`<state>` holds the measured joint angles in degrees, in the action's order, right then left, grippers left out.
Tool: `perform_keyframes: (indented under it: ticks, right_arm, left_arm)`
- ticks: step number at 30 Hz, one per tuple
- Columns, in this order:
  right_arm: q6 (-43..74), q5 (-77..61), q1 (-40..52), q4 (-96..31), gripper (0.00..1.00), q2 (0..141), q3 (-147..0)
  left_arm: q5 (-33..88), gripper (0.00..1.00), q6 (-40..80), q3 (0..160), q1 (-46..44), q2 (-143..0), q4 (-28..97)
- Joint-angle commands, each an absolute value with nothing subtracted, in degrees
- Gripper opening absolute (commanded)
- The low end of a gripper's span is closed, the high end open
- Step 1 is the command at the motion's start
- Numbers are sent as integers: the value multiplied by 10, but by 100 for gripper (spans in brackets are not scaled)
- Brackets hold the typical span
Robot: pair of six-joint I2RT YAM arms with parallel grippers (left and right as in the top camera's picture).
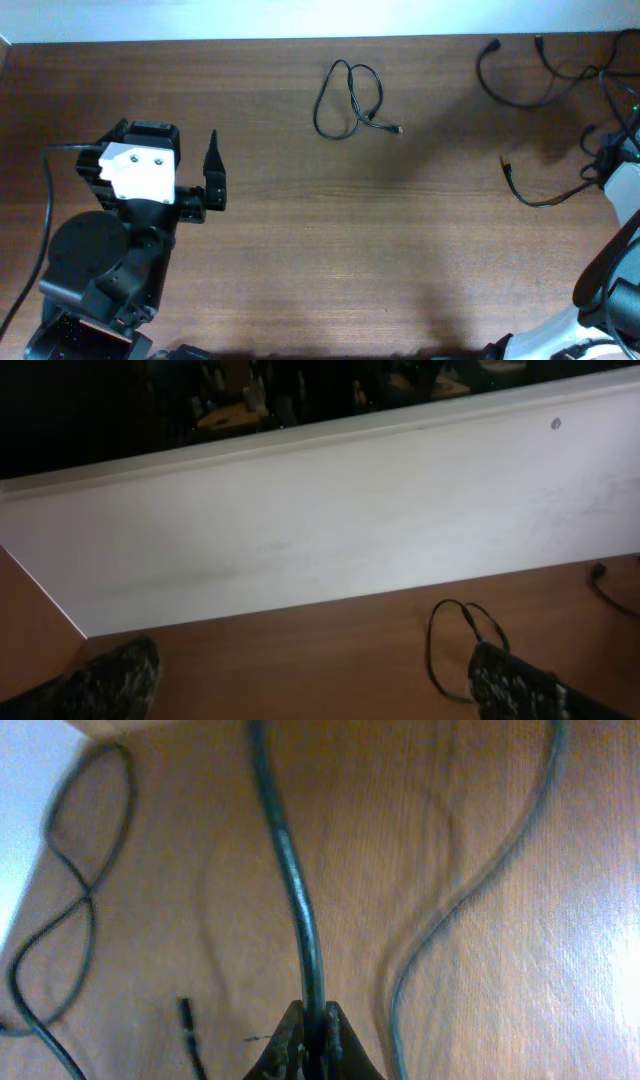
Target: Untangle cables
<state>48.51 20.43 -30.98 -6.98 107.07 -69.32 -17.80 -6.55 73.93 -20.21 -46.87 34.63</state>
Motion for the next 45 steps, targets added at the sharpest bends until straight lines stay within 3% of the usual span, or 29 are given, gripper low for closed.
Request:
perform_keyframes:
  ticks: [1, 4, 9, 16, 17, 18, 21, 25, 27, 30, 33, 34, 36, 40, 44, 45]
  right_arm:
    - [402, 188, -306, -36, 4, 1108, -695]
    - [321, 140, -311, -3, 4, 1206, -727]
    - [269, 135, -312, -142, 4, 1273, -964]
    - [257, 141, -358, -164, 4, 1280, -981]
    - [257, 142, -362, -167, 31, 1280, -981]
    - [257, 141, -365, -167, 99, 1280, -981]
    - [209, 90, -358, -194, 99, 1255, -985]
    - [137, -109, -314, -286, 99, 1092, -1025]
    - [138, -137, -241, -317, 99, 986, -1026]
    - [121, -261, -112, -367, 99, 969, -1025]
    - [-96, -276, 17, -401, 99, 989, -1024]
    - [-216, -270, 53, -442, 99, 1002, -1024]
    - [-373, -263, 89, -522, 99, 1051, -1023]
    - [-387, -285, 110, -520, 99, 1153, -1022]
    - [-213, -235, 162, -374, 100, 1192, -1022]
    - [-157, -219, 178, -329, 83, 1192, -1022]
  left_arm:
    - [-173, 99, -60, 738, -200, -468, 351]
    - [-173, 99, -53, 738, -200, -468, 357]
    - [-173, 99, -52, 738, -200, -468, 357]
    - [-173, 99, -52, 738, -200, -468, 391]
    - [-173, 99, -52, 738, -200, -468, 391]
    - [-173, 99, -52, 738, -200, -468, 391]
    - [-173, 99, -52, 738, -200, -468, 391]
    - [-174, 99, -52, 738, -200, -468, 392]
    - [-179, 99, -51, 738, -200, -468, 392]
    - [-179, 99, -51, 738, -200, -470, 391]
    - [-178, 99, -51, 738, -200, -470, 396]
    - [-178, 99, -51, 738, -200, -470, 400]
    - [-178, 99, -52, 738, -200, -470, 411]
    - [-178, 99, -51, 738, -200, -470, 428]
    - [-178, 99, -34, 738, -200, -470, 428]
    - [-178, 99, -34, 738, -200, -471, 428]
